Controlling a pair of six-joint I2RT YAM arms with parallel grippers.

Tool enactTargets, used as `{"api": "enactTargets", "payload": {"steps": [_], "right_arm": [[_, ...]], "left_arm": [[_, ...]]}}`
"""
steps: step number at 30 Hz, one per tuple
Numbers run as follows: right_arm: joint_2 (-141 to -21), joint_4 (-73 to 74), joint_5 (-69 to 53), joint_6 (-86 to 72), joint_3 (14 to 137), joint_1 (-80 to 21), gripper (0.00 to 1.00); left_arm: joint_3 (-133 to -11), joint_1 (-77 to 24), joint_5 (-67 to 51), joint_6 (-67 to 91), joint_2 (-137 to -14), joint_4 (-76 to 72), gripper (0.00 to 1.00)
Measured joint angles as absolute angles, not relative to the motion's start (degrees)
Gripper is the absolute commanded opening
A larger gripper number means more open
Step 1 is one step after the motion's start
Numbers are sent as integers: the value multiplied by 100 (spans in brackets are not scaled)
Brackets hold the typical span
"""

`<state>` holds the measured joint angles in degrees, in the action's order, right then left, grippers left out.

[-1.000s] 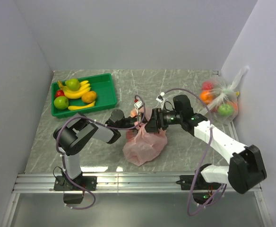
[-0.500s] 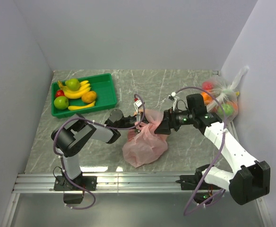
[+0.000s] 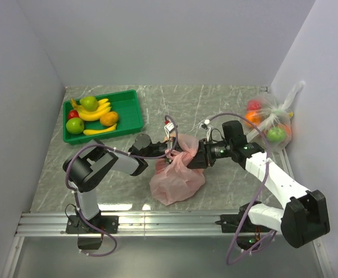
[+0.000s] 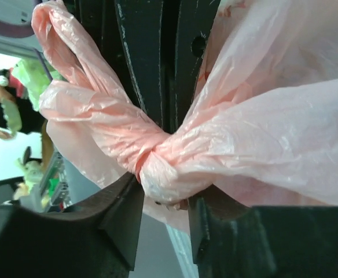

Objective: Place the fake fruits into the plastic bag and tie a complex knot

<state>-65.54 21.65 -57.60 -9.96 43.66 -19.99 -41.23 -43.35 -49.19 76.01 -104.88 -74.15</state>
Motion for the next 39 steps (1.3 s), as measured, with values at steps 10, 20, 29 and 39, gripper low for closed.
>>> {"api": "enactTargets", "payload": {"steps": [10,20,29,39], "right_arm": [[-7089,1280,-6012,-2141,4309,-2117,40],[-7675,410,-6117,-2637,4663,-2515,80],[-7662,755,-6020,-2296,4788,-2517,87],[-7207,2821,-5800,-591,5349,-2366,98]], "left_arm": [[-4154,-4195,-4960,7747,-10643,-7507,0],[-4353,-4491,-4906,7935,-10853,-7592,0],[-4375,-4499,-4984,7990,-10853,-7710,0],[-4375,-4698,-4941,7808,-10853,-7664,0]]}}
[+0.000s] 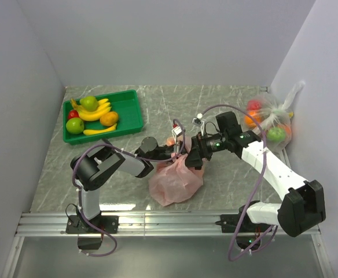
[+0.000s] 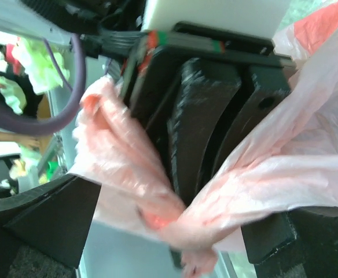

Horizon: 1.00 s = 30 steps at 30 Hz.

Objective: Place the fake fruits into the plastic bag and tie a complex knot

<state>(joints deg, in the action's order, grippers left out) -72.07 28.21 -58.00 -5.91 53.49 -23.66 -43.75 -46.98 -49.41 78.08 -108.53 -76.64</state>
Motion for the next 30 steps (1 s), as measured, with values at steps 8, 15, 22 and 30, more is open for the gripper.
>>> {"api": "enactTargets", "payload": {"steps": [8,15,22,30], "right_arm": [[-7190,4694,-6012,886,6010,-1852,99],[-7651,6261,-6403,2307,6377,-1081,63],[-7699,6584,-6598,2574,6298,-860,50],[-7430,5649,-6519,1671,5833,-840,43]], "left_arm": [[-4375,-4731,-4923,7734,-10853,-7557,0],[-4375,-4731,-4921,7714,-10853,-7555,0],[-4375,-4731,-4921,7714,-10853,-7555,0],[-4375,-4751,-4921,7714,-10853,-7555,0]]}}
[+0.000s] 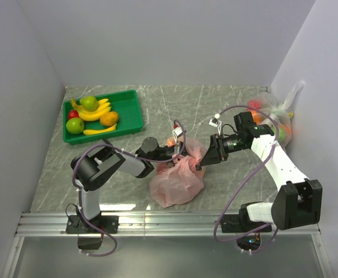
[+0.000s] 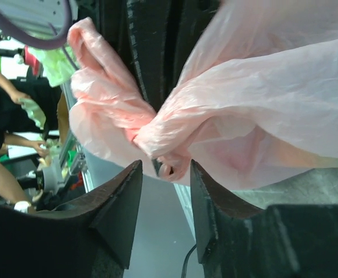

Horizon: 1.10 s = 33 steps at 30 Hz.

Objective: Place the fake fruits into the plastic bag and tie a complex knot

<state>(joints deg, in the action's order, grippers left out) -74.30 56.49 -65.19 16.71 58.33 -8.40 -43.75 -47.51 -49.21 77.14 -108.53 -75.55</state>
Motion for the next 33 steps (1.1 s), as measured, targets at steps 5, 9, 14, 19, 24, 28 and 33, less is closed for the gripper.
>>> {"api": "enactTargets", "payload": {"steps": [5,9,14,19,24,28,33], "right_arm": [[-7404,5317,-6412,1413,5686,-840,29],[-7413,5221,-6412,1365,5664,-840,3],[-7441,5218,-6396,1389,5664,-840,0],[-7441,5247,-6383,1520,5666,-834,0],[-7441,5321,-6364,1621,5682,-816,0],[-7441,5376,-6320,1715,5741,-808,0],[-7443,5439,-6285,1789,5802,-801,0]], "left_arm": [[-4375,-4762,-4921,7712,-10853,-7548,0],[-4375,-4762,-4917,7708,-10853,-7502,0],[-4375,-4762,-4880,7679,-10853,-7465,6],[-4375,-4762,-4880,7564,-10851,-7452,26],[-4292,-4729,-4864,7432,-10744,-7422,27],[-4174,-4700,-4862,7328,-10530,-7387,18],[-4167,-4668,-4864,7251,-10431,-7266,17]]}}
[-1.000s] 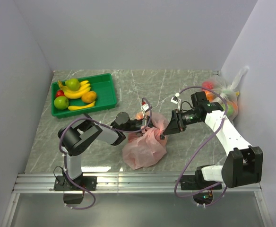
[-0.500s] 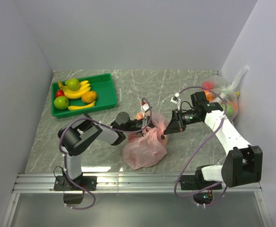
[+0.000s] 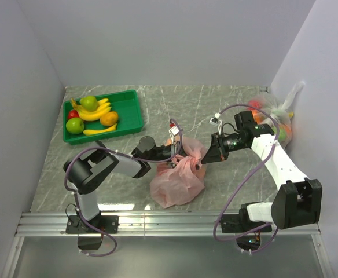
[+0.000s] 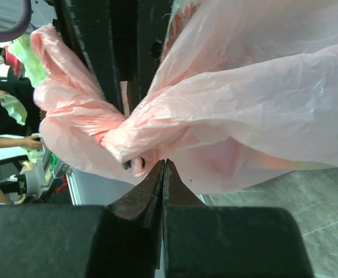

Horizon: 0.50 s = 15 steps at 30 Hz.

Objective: Place the fake fruits into the plastic bag and tie a complex knot

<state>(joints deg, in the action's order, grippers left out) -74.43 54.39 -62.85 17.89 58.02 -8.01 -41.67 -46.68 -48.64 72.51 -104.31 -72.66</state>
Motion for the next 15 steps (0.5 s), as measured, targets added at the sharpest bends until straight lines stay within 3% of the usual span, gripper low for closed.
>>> {"api": "enactTargets", "payload": {"steps": [2,3,4,7,15], "right_arm": [[-7446,5452,-6283,1793,5833,-797,0],[-7448,5470,-6285,1793,5843,-797,5],[-7454,5492,-6287,1796,5859,-797,18],[-7522,5625,-6364,1887,5916,-797,37],[-7575,5666,-6427,1887,5918,-799,42]], "left_arm": [[-4147,-4648,-4864,7236,-10431,-7234,10],[-4136,-4646,-4864,7225,-10431,-7220,7],[-4134,-4644,-4864,7218,-10431,-7207,2],[-4134,-4644,-4864,7201,-10431,-7201,1],[-4134,-4644,-4864,7205,-10431,-7260,0]]}}
